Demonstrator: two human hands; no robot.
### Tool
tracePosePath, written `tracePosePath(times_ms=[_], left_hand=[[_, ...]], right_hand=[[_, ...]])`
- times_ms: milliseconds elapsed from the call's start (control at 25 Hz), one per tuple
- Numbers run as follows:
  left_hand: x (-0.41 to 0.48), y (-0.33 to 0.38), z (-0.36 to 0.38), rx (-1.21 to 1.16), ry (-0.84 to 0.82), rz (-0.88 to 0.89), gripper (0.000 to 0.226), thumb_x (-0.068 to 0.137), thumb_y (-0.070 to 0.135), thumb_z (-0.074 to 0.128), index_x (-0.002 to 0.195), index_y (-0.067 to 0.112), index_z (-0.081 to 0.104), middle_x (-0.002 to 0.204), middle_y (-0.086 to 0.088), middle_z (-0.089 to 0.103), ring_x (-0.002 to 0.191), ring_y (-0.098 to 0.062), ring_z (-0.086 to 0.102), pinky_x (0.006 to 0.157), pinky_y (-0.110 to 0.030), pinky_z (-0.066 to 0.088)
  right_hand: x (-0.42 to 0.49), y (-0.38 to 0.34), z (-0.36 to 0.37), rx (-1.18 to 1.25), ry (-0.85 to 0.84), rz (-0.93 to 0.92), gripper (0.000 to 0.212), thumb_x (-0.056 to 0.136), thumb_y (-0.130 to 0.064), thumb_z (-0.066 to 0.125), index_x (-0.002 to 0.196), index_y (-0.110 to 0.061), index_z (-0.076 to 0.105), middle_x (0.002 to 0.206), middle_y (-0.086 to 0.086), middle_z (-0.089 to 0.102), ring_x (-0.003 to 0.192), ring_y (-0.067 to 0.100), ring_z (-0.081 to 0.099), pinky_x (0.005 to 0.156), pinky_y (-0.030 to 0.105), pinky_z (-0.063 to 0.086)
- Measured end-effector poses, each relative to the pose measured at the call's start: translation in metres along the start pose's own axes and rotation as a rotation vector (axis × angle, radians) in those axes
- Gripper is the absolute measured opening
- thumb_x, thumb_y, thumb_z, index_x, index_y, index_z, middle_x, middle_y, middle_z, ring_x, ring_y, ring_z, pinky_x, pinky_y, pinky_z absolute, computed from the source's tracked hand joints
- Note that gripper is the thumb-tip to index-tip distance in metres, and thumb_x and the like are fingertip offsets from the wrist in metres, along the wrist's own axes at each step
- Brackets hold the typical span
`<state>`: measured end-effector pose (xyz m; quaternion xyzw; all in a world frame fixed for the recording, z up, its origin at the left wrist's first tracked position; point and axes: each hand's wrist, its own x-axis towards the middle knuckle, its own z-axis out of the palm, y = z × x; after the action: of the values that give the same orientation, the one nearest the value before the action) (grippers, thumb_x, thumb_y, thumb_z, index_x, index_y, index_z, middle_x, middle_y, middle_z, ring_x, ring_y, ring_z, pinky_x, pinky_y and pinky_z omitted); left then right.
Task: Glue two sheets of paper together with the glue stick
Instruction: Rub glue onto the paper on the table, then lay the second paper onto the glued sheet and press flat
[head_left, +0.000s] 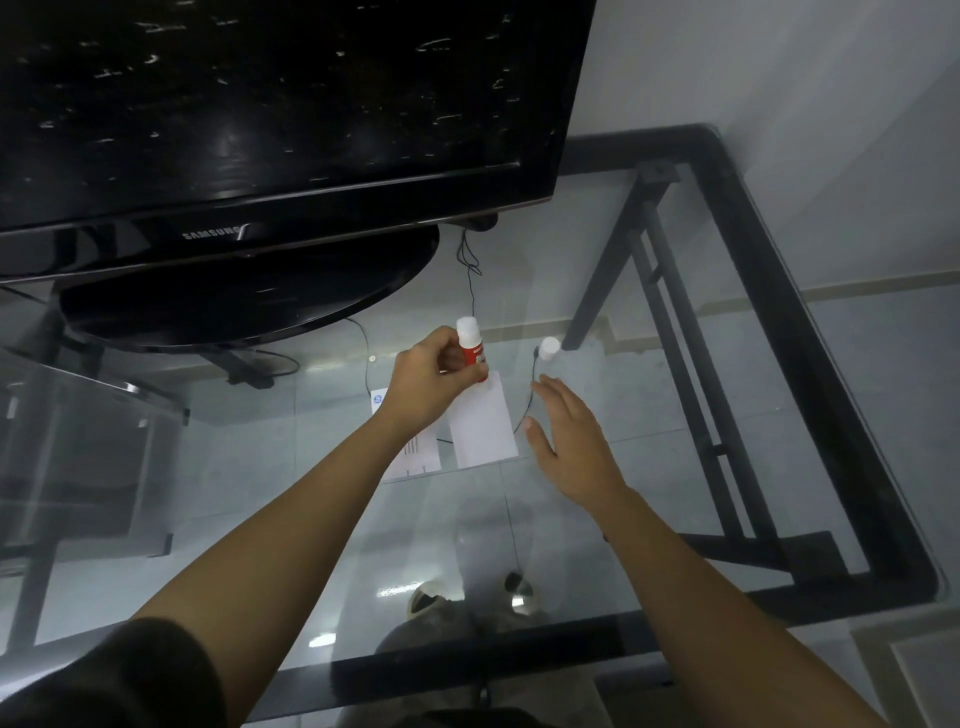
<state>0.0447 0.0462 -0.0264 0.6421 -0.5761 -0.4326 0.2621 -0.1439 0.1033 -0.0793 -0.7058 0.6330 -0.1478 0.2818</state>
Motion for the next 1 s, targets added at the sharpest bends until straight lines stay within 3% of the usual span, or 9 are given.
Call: tracePosePath(times_ms=[120, 240, 840, 1000], left_hand=[[0.021, 0.017, 0.014, 0.059, -0.019, 0.097, 0.039, 0.077, 0.025, 0.074, 0.111, 0.013, 0.058, 0.102, -0.002, 0.067, 0.086, -0.015, 0.065, 0.077, -0.018, 0.045], [0.039, 0.026, 0.028, 0.164, -0.046, 0.178, 0.041, 0.08, 0.023, 0.072, 0.115, 0.01, 0.055, 0.113, -0.009, 0.067, 0.095, -0.022, 0.066, 0.083, -0.024, 0.045], [0.055, 0.022, 0.045, 0.273, -0.036, 0.205, 0.041, 0.083, 0.02, 0.069, 0.118, 0.007, 0.053, 0.115, -0.014, 0.066, 0.102, -0.027, 0.063, 0.085, -0.026, 0.044], [0.046, 0.02, 0.034, 0.251, -0.063, 0.147, 0.051, 0.083, 0.017, 0.068, 0.128, 0.007, 0.047, 0.127, -0.015, 0.058, 0.113, -0.027, 0.058, 0.096, -0.033, 0.044]], right_hand=[[0.005, 0.012, -0.007, -0.177, -0.023, 0.103, 0.057, 0.097, -0.039, 0.024, 0.146, -0.014, 0.008, 0.158, 0.004, 0.006, 0.145, 0.02, 0.002, 0.118, 0.04, 0.006], [0.014, 0.02, -0.01, -0.324, -0.107, 0.134, 0.06, 0.097, -0.042, 0.016, 0.145, -0.014, -0.007, 0.157, 0.005, -0.011, 0.143, 0.022, -0.01, 0.115, 0.04, -0.003], [0.019, 0.028, 0.0, -0.432, -0.119, 0.141, 0.063, 0.096, -0.045, 0.012, 0.144, -0.013, -0.011, 0.156, 0.007, -0.014, 0.142, 0.022, -0.015, 0.11, 0.037, -0.012], [0.019, 0.026, -0.004, -0.451, -0.147, 0.138, 0.063, 0.096, -0.044, 0.012, 0.144, -0.01, -0.011, 0.156, 0.009, -0.013, 0.143, 0.024, -0.013, 0.112, 0.038, -0.008]])
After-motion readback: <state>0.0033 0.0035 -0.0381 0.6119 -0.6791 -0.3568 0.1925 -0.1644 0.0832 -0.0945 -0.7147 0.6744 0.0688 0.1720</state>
